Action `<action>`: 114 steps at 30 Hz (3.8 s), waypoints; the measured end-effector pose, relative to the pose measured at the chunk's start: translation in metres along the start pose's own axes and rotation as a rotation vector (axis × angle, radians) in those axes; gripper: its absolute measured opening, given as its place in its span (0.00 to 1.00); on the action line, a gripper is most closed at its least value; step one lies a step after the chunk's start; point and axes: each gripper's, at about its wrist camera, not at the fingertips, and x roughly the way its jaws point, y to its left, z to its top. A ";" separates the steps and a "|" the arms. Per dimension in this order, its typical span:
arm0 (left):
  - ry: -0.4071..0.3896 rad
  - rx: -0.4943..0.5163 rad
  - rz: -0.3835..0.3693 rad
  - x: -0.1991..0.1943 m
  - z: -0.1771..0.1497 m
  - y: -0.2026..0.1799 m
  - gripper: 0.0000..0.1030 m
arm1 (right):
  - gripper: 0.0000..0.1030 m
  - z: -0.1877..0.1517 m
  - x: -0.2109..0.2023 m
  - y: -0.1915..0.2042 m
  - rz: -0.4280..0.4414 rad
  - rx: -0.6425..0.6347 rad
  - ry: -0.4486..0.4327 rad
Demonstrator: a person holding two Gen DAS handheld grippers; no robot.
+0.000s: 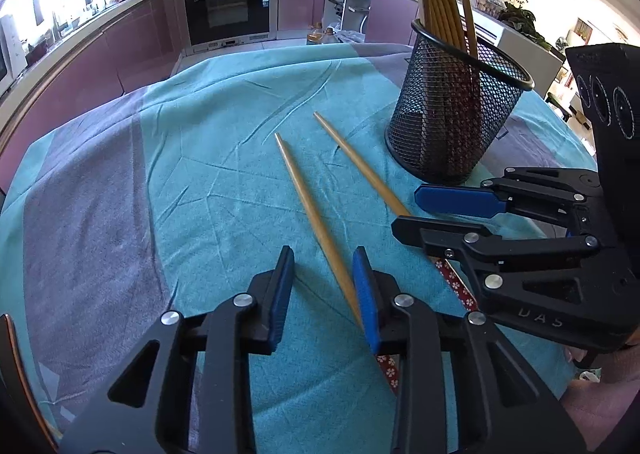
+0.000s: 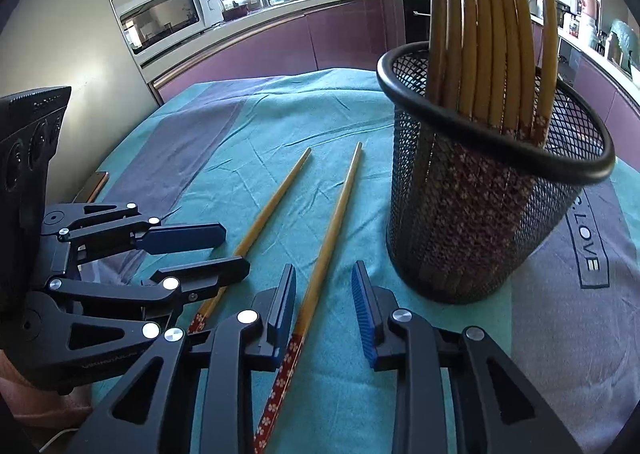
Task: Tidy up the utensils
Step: 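Close the left tool on one chopstick while the right tool grasps the other, then raise both held chopsticks upright beside the mesh cup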
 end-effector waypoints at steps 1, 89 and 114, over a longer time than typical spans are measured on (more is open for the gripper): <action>0.000 -0.002 -0.002 0.001 0.001 0.001 0.30 | 0.25 0.001 0.001 0.000 -0.003 0.002 -0.001; -0.132 -0.085 -0.096 -0.059 0.016 0.003 0.07 | 0.06 -0.003 -0.079 -0.008 0.137 0.048 -0.199; -0.196 -0.063 -0.171 -0.090 0.029 -0.010 0.07 | 0.06 -0.003 -0.117 -0.027 0.136 0.077 -0.290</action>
